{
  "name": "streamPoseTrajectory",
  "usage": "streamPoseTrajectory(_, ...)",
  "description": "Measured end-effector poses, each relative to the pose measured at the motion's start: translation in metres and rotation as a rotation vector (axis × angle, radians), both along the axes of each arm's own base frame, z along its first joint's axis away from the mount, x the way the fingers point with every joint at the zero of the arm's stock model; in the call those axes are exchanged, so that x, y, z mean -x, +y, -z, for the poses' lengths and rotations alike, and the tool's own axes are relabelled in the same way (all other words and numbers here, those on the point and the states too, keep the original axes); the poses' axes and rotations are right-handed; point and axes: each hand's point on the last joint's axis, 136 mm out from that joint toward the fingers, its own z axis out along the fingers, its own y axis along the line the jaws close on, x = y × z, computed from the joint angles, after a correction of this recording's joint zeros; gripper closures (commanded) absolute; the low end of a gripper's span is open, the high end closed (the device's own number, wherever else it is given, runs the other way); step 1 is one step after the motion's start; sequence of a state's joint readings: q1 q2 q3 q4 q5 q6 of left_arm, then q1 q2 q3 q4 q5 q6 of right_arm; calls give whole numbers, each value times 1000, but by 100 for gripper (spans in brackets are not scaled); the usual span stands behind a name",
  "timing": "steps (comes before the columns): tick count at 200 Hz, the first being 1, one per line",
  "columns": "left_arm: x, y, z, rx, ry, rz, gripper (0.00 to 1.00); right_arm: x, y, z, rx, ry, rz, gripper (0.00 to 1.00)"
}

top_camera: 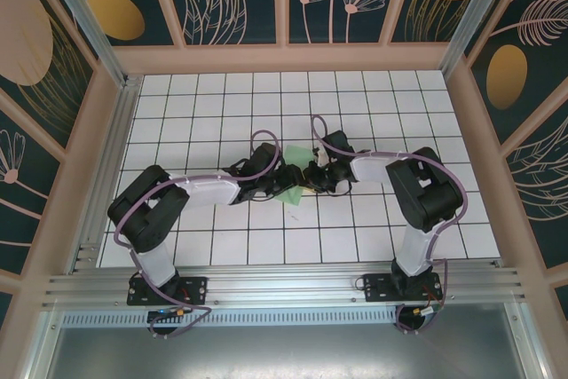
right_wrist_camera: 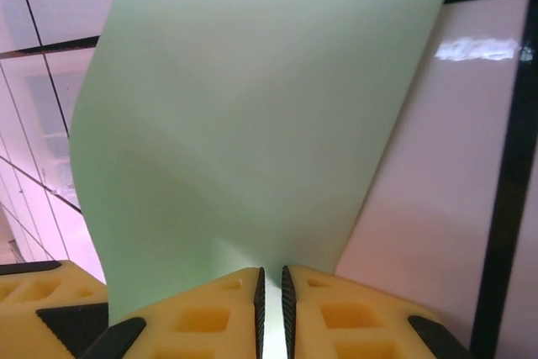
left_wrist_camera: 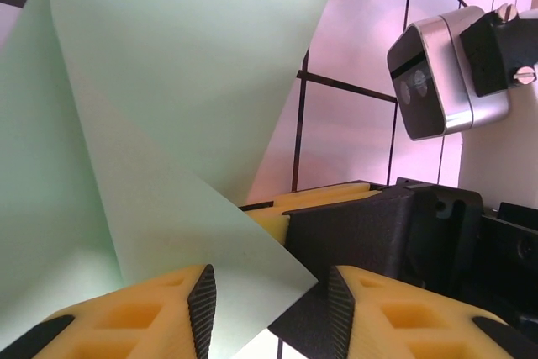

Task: Fold a paper plane with a square sheet of paper (pick it up from the middle)
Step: Fold the triangle a second time at the center of the table.

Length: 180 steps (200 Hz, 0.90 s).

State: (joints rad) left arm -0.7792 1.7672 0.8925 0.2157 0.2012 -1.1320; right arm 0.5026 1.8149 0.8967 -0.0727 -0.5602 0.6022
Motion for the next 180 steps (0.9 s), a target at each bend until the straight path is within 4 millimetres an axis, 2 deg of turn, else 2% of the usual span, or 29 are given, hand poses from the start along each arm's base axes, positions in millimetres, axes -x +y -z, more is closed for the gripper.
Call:
streamPoseTrajectory(46,1,3,7,14,19,-34,77,-1,-11,-6,-35,4,40,83)
streamPoseTrajectory(98,1,6,16,-2,32,-46,84,-13,-12,-31,-111,-52,63,84)
streamPoseTrajectory(116,2,6,20,-9,40,-45,84,-13,-12,-33,-121,-63,62,80)
streamPoseTrajectory(147,3,7,25,-16,47,-46,84,-10,-12,-35,-133,-68,49,67)
streamPoseTrajectory(180,3,7,25,-16,47,-46,86,-10,-11,-35,-133,-76,36,66)
